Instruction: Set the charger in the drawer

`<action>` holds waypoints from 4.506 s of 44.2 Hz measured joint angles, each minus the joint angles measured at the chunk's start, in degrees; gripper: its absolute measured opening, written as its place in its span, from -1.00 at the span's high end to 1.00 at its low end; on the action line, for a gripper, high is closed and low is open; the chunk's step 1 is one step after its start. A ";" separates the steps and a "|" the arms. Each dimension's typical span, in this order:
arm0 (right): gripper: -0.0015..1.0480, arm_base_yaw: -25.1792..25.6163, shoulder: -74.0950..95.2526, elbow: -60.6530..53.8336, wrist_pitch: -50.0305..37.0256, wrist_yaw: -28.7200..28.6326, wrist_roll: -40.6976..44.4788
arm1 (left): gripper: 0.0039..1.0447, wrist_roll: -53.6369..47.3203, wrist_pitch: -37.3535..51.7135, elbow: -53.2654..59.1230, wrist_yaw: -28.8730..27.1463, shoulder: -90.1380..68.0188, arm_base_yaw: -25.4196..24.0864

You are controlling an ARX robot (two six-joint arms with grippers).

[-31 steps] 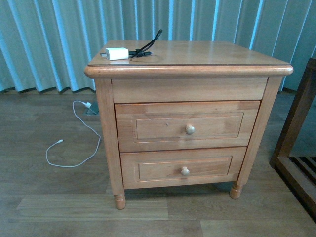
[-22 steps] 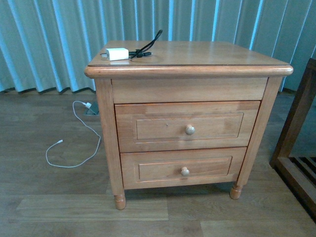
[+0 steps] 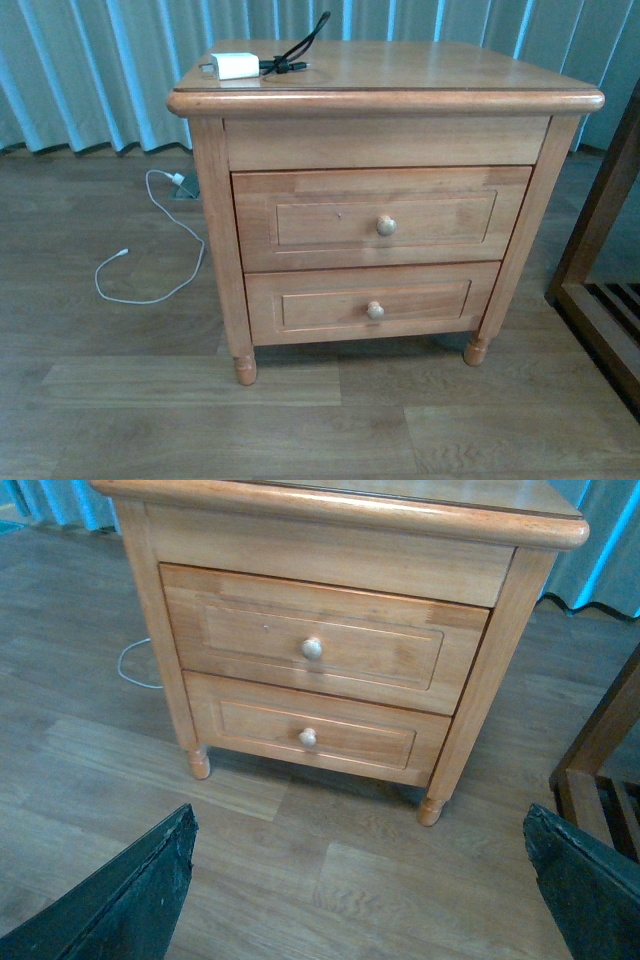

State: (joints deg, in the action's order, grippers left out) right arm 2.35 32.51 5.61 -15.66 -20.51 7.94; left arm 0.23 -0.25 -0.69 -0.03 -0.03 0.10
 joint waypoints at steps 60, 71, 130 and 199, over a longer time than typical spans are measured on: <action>-0.84 -20.44 105.77 66.77 -34.38 26.88 0.63 | -0.89 0.00 0.00 0.00 0.00 0.00 0.00; -0.84 -21.70 108.98 71.80 -33.40 26.91 0.83 | -0.89 0.00 0.00 0.00 0.00 0.00 0.00; 0.56 -21.14 112.34 76.39 -32.63 27.82 -1.27 | -0.89 0.00 0.00 0.00 0.00 0.00 0.00; -0.84 6.88 4.48 12.09 8.15 -14.29 -6.64 | -0.89 0.00 0.00 0.00 0.00 0.00 0.00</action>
State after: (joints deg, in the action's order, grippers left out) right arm 9.23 36.99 17.69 -7.51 -34.81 1.30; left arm 0.23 -0.25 -0.69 -0.03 -0.03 0.10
